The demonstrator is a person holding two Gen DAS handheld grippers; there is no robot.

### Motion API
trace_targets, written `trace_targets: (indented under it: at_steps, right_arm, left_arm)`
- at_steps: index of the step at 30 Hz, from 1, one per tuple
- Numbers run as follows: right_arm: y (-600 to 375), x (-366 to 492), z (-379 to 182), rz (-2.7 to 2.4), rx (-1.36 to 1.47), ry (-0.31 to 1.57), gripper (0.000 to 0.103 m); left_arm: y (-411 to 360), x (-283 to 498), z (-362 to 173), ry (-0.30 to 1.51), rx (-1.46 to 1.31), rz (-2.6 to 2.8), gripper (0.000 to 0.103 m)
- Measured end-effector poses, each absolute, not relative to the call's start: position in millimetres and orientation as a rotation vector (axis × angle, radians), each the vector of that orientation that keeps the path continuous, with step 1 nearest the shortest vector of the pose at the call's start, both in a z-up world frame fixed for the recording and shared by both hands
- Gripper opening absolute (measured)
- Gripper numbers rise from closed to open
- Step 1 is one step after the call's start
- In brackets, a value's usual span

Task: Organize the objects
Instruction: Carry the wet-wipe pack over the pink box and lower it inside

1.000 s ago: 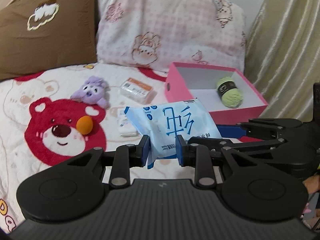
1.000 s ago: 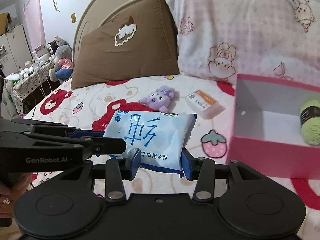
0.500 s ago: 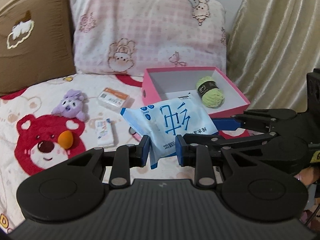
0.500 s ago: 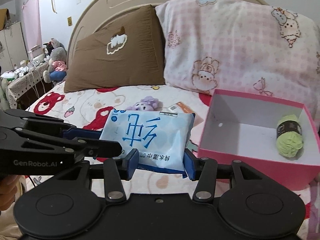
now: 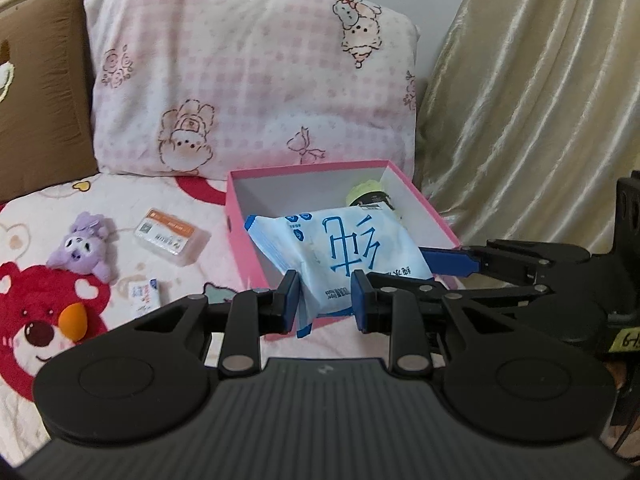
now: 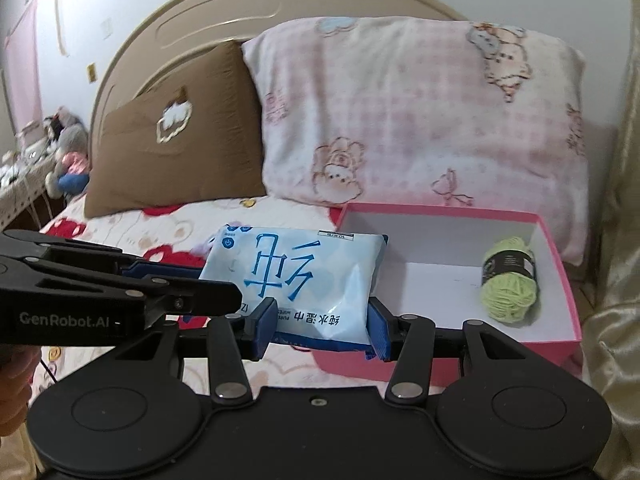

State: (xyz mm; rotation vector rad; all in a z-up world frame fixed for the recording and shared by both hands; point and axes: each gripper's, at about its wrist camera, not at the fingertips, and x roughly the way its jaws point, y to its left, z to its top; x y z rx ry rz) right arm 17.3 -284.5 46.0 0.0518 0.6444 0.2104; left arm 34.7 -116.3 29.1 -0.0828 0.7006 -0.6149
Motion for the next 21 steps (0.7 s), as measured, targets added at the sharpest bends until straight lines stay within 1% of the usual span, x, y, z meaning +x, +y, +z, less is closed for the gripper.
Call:
trace_targets:
  at_steps: [5,15,21]
  right_arm:
    - [-298.8,28.3,49.4,0.2,0.023,0.64,0.054]
    - [-339.2,75.7,43.7,0.211,-0.018,0.684,0.041]
    - [-358.3,107.4,22.8,0.222,-0.037,0.714,0.037]
  left_arm:
    - [-134.6,51.9,28.2,0.722,-0.117,-0.615,0.025]
    - [-187.4,105.6,15.1,0.773,-0.058,-0.556,0.025]
    - [-209.3,140.2,-1.5,0.795,-0.05,-0.517,0.025]
